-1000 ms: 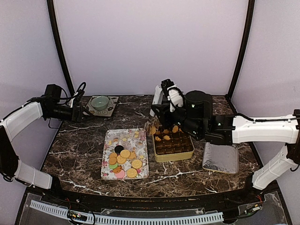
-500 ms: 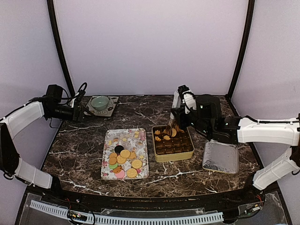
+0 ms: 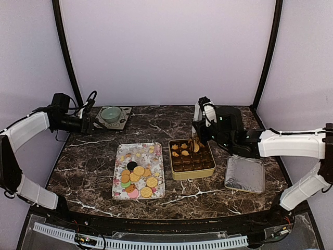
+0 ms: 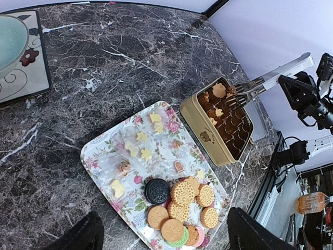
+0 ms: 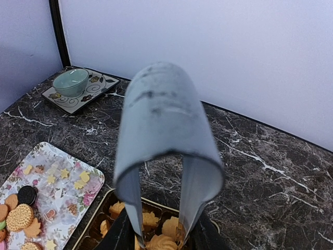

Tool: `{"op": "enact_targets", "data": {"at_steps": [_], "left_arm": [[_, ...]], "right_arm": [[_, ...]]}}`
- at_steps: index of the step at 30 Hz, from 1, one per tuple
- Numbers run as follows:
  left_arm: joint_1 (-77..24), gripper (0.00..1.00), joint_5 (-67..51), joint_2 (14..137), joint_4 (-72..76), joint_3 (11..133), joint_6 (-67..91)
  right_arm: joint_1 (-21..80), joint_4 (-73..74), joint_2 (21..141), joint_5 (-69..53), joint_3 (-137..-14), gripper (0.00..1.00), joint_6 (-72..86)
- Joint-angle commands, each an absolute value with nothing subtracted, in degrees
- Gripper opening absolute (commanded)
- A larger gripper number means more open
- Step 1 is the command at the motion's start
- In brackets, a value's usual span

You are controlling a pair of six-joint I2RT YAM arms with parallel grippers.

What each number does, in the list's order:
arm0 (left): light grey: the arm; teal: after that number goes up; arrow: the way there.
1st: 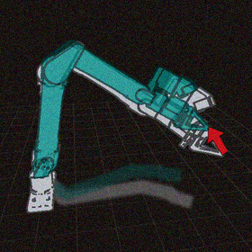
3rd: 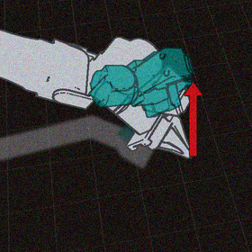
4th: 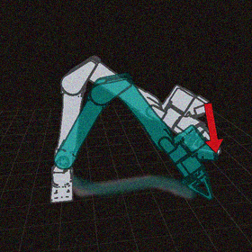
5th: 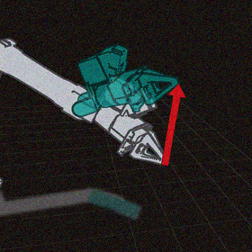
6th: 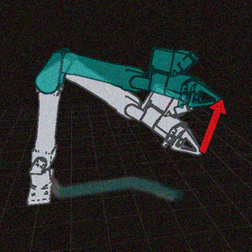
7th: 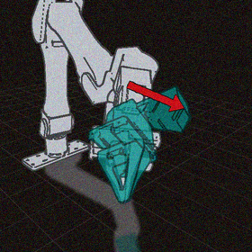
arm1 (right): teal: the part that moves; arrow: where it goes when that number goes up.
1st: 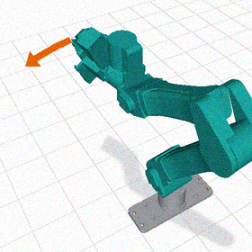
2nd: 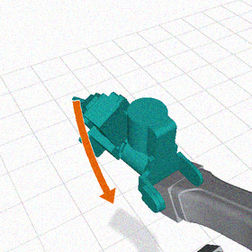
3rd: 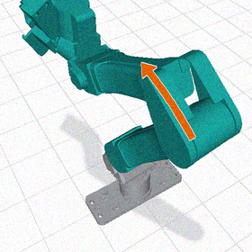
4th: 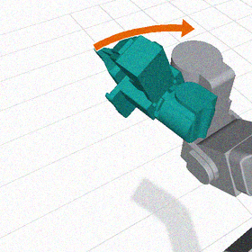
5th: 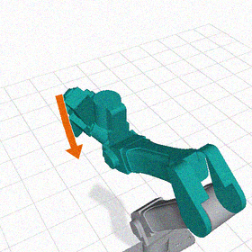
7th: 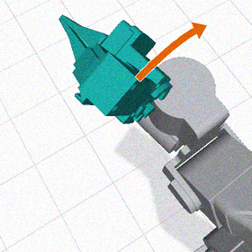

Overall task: Pack the cookies
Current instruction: Place the fake cookies in the empty pocket of the box.

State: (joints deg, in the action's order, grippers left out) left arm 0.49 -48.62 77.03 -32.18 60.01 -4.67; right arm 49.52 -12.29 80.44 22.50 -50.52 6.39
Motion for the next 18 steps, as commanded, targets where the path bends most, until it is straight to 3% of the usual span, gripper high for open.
{"op": "enact_targets", "data": {"at_steps": [1, 18], "left_arm": [[0.7, 0.84, -48.8, 76.8, -31.8, 61.4, -4.7], [0.7, 0.84, -48.5, 77.0, -32.0, 61.7, -4.0]], "right_arm": [[48.7, -18.4, 81.0, 22.1, -50.1, 0.28, 5.9], [48.5, -19.4, 80.3, 21.9, -48.3, 0.39, 5.1]]}}
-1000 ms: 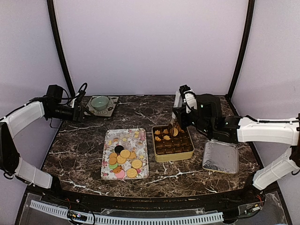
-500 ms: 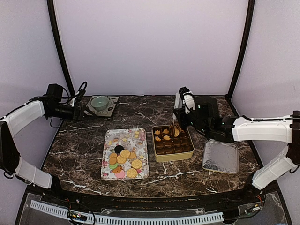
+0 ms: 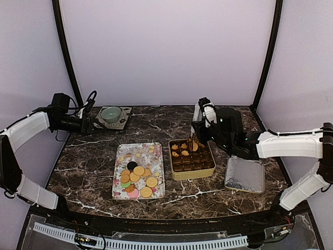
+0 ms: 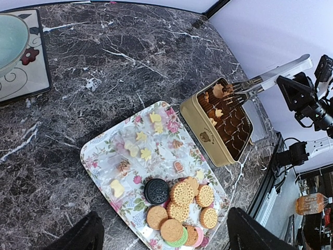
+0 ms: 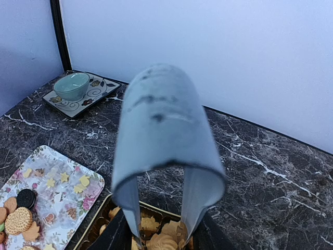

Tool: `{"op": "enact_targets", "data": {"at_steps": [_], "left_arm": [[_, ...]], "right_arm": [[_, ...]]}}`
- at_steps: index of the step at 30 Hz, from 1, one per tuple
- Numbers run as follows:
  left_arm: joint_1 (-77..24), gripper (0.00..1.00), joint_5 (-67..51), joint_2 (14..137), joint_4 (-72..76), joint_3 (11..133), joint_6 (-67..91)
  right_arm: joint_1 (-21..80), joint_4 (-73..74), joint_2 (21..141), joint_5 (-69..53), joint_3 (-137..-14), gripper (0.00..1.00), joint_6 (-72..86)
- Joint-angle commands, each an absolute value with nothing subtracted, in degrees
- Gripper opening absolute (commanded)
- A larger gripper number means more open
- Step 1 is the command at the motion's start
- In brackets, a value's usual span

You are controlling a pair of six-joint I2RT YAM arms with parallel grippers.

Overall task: Pack the cookies
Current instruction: Place the fake cookies in the empty pocket of the box, then pick up the fake cookies from the plate.

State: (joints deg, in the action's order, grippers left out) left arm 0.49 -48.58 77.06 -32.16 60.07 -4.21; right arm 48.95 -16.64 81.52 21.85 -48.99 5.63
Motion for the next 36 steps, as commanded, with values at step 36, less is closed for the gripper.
{"op": "enact_targets", "data": {"at_steps": [36], "left_arm": [[0.8, 0.88, -44.9, 77.3, -35.1, 61.5, -5.6]], "right_arm": [[70.9, -18.6, 101.9, 16.0, -74.8, 0.41, 6.9]]}}
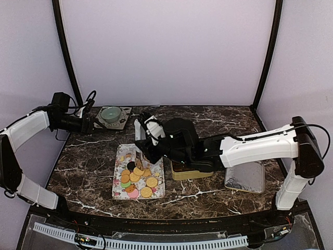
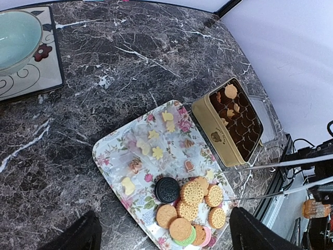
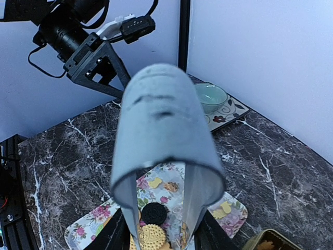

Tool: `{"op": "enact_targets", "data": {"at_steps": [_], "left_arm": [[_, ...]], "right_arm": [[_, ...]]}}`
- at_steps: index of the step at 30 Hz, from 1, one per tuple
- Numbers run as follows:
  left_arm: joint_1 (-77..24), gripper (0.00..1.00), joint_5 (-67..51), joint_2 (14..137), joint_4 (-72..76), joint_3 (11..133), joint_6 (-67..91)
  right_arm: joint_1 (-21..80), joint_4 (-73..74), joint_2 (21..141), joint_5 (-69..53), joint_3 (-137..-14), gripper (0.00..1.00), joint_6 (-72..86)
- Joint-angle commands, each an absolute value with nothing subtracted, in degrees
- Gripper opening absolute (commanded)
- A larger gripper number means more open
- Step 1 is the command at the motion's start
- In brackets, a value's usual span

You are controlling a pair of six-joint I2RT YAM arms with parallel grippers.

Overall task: Pack the cookies
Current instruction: Pick up the fake cookies from the plate.

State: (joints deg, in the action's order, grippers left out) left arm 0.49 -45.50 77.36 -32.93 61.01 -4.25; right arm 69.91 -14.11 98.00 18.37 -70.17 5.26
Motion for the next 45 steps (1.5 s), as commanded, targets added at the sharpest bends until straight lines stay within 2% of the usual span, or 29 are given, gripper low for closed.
{"op": "enact_targets", "data": {"at_steps": [1, 9, 28, 34, 42, 45], "left_arm": [[0.9, 0.88, -45.0, 77.2, -35.2, 61.5, -5.8], [0.9, 0.88, -45.9, 76.4, -34.9, 61.3, -5.8], [0.9, 0.88, -46.7, 76.7, -34.8, 61.5, -5.7], [0.9, 0.88, -46.8, 76.7, -34.7, 61.5, -5.8], [1.0, 0.88, -46.9, 76.8, -34.7, 61.5, -5.6], [0.9, 0.88, -46.9, 76.8, -34.7, 61.4, -5.6]], "right_arm": [[70.9, -18.7, 103.2, 15.6, -75.8, 0.41, 7.1], [70.9, -18.1, 109.9, 15.1, -80.8, 0.43, 6.6], [69.5, -16.5, 112.3, 16.5, -79.8, 0.44, 5.6], [69.4, -17.0, 111.5, 17.1, -78.3, 0.39, 5.8], [68.1, -16.0, 109.8, 17.7, -77.0, 0.38, 5.3], [68.0, -16.7, 108.8, 17.8, -75.9, 0.32, 5.7]]}}
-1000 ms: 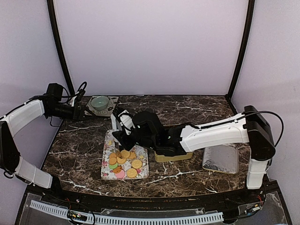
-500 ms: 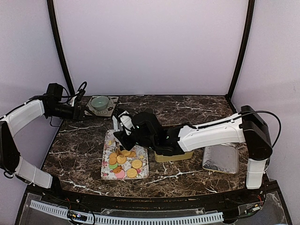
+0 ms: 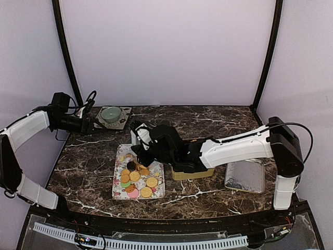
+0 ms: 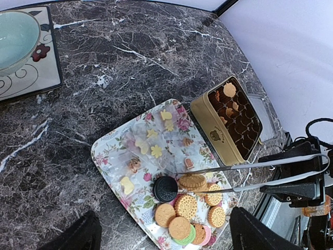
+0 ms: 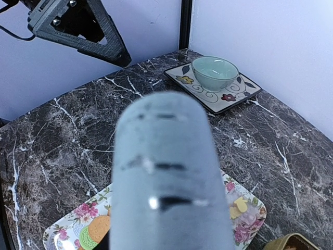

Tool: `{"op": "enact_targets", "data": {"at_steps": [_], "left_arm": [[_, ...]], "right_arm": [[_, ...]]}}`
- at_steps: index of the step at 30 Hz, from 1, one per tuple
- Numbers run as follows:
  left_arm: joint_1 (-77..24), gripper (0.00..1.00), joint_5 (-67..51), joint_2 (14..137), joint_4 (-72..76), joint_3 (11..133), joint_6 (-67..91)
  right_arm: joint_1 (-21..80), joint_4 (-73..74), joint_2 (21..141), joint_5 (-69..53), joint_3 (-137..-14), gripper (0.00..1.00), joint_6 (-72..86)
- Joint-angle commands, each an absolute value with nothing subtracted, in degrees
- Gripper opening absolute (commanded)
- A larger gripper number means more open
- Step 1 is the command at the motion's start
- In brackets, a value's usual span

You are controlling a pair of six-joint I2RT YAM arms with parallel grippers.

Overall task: Pack the cookies
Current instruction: Pick up the fake cookies from the plate, then place the fake cookies in the empty pocket of the box.

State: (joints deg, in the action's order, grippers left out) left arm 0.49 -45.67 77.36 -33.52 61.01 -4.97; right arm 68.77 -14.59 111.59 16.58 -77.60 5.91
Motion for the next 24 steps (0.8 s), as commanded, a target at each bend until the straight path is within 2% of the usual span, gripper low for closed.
{"op": "enact_targets", "data": {"at_steps": [1, 5, 16, 24], "left_arm": [[0.9, 0.88, -47.0, 76.9, -34.7, 61.4, -5.6], [1.0, 0.88, -47.3, 77.2, -34.6, 61.7, -5.3], [0.9, 0.88, -47.8, 77.4, -34.6, 62.2, -5.1], [0.9, 0.88, -48.1, 77.8, -34.5, 62.8, -4.8]], "right_arm": [[67.9, -16.8, 108.7, 17.8, -75.7, 0.3, 5.8], [67.9, -16.9, 107.8, 18.2, -76.1, 0.21, 5.8], [66.1, -16.1, 101.2, 20.7, -74.9, 0.2, 3.3], [60.4, -15.6, 87.9, 24.5, -64.1, 0.19, 3.0]]}}
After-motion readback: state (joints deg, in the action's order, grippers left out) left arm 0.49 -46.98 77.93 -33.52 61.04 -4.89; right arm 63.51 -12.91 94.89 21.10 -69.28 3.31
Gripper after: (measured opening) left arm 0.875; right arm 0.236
